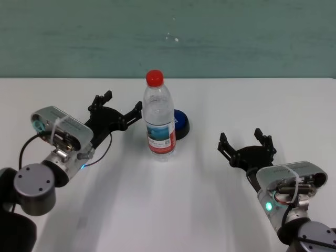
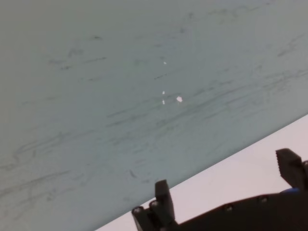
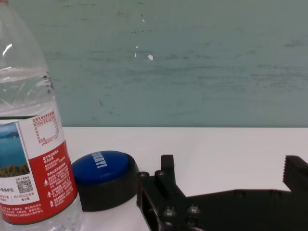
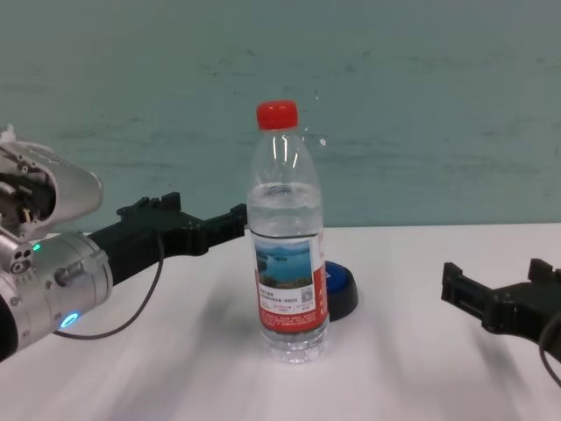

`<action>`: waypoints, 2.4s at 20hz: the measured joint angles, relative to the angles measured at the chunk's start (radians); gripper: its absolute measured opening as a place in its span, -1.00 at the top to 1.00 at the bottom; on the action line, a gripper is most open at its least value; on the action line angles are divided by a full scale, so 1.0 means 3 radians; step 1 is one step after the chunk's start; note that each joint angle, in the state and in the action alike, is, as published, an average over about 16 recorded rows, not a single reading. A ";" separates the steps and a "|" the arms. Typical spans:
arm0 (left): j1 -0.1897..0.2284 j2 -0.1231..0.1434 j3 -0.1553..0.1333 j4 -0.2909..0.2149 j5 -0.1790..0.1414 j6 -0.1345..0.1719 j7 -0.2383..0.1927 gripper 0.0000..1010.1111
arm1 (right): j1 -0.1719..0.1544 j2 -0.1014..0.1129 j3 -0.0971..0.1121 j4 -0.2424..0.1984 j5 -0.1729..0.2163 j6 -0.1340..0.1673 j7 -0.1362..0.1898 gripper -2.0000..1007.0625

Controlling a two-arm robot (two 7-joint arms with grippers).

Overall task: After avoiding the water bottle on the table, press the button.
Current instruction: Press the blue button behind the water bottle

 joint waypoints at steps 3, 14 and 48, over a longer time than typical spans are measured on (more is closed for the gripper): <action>-0.0009 -0.0005 0.0005 0.0014 0.0003 -0.0003 0.0002 -1.00 | 0.0000 0.0000 0.0000 0.0000 0.0000 0.0000 0.0000 -0.99; 0.0014 0.0005 -0.0056 0.0023 -0.0011 -0.0006 0.0049 -1.00 | 0.0000 0.0000 0.0000 0.0000 0.0000 0.0000 0.0000 -0.99; 0.0919 0.0110 -0.0546 -0.0952 -0.0240 0.0097 0.0188 -1.00 | 0.0000 0.0000 0.0000 0.0000 0.0000 0.0000 0.0000 -0.99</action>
